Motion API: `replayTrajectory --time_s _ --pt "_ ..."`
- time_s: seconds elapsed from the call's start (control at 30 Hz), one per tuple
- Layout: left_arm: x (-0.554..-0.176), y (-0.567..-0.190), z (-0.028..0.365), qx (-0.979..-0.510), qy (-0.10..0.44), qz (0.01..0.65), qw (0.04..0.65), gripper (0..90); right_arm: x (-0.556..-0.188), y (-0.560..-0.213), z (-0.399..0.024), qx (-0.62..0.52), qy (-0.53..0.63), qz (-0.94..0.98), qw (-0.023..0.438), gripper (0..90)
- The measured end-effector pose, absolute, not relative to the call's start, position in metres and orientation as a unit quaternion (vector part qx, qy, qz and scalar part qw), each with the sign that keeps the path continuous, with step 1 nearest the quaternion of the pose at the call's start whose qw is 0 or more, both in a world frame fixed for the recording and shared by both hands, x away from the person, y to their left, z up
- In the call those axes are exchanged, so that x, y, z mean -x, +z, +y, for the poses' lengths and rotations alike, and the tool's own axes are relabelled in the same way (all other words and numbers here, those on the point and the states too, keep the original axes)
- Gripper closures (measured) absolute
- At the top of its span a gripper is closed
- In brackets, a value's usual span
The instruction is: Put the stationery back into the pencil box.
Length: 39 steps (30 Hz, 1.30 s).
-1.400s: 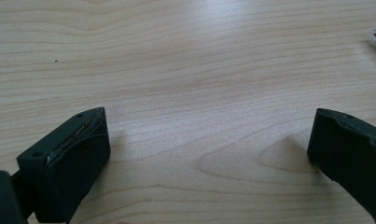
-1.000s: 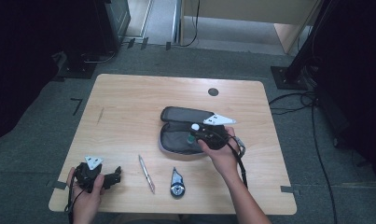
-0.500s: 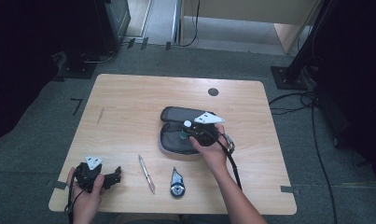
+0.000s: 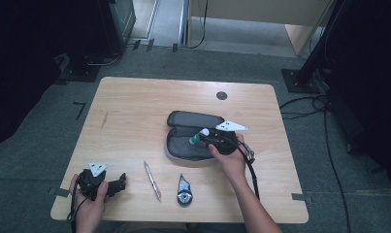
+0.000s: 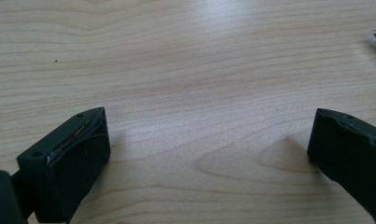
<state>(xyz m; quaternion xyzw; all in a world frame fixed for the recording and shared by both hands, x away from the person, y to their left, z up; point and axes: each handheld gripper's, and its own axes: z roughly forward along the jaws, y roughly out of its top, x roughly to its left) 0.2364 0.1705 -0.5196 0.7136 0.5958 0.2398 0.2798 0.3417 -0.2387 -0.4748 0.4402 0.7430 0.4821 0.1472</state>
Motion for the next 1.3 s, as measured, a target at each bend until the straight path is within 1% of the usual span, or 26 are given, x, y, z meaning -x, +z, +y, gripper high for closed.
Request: replayTrajectory --time_s 0.13,0.23,0.43,0.53,0.57,0.63,0.67,0.73,0.87,1.0,1.13,1.2,1.27,1.3 --pt "-0.236 -0.520 0.170 -0.714 0.240 0.596 0.279 0.0 -0.340 -0.480 -0.251 -0.449 0.476 0.743 0.143 61.1" --pt "-0.236 -0.520 0.170 -0.714 0.240 0.596 0.279 0.0 -0.339 -0.483 -0.257 -0.452 0.464 0.747 0.149 60.3" --pt "-0.236 -0.520 0.170 -0.714 0.240 0.596 0.279 0.0 -0.338 -0.488 -0.262 -0.457 0.445 0.755 0.154 56.6" --pt "-0.236 -0.519 0.170 -0.714 0.240 0.595 0.279 0.0 -0.338 -0.490 -0.263 -0.458 0.433 0.757 0.175 54.4" --pt "-0.236 -0.519 0.170 -0.714 0.240 0.596 0.279 0.0 -0.337 -0.491 -0.263 -0.457 0.426 0.758 0.188 55.4" --pt "-0.236 -0.520 0.170 -0.714 0.240 0.596 0.279 0.0 -0.336 -0.491 -0.263 -0.458 0.411 0.759 0.213 52.7" --pt "-0.236 -0.519 0.170 -0.714 0.240 0.595 0.279 0.0 -0.336 -0.491 -0.263 -0.460 0.410 0.757 0.217 51.6" --pt "-0.236 -0.519 0.170 -0.714 0.240 0.596 0.279 0.0 -0.334 -0.489 -0.265 -0.468 0.416 0.749 0.216 48.8" --pt "-0.236 -0.519 0.170 -0.714 0.239 0.596 0.279 0.0 -0.326 -0.482 -0.261 -0.467 0.417 0.745 0.231 42.0" --pt "-0.236 -0.519 0.170 -0.714 0.240 0.596 0.279 0.0 -0.313 -0.475 -0.255 -0.470 0.413 0.745 0.231 35.1" --pt "-0.236 -0.520 0.170 -0.714 0.240 0.596 0.279 0.0 -0.301 -0.470 -0.249 -0.470 0.410 0.748 0.227 23.4" --pt "-0.236 -0.520 0.170 -0.714 0.240 0.596 0.279 0.0 -0.293 -0.469 -0.244 -0.465 0.409 0.754 0.217 17.5" --pt "-0.236 -0.520 0.170 -0.714 0.240 0.596 0.279 0.0 -0.286 -0.469 -0.239 -0.459 0.405 0.762 0.211 12.9" --pt "-0.236 -0.520 0.170 -0.714 0.240 0.596 0.279 0.0 -0.284 -0.469 -0.238 -0.456 0.406 0.764 0.210 12.2"
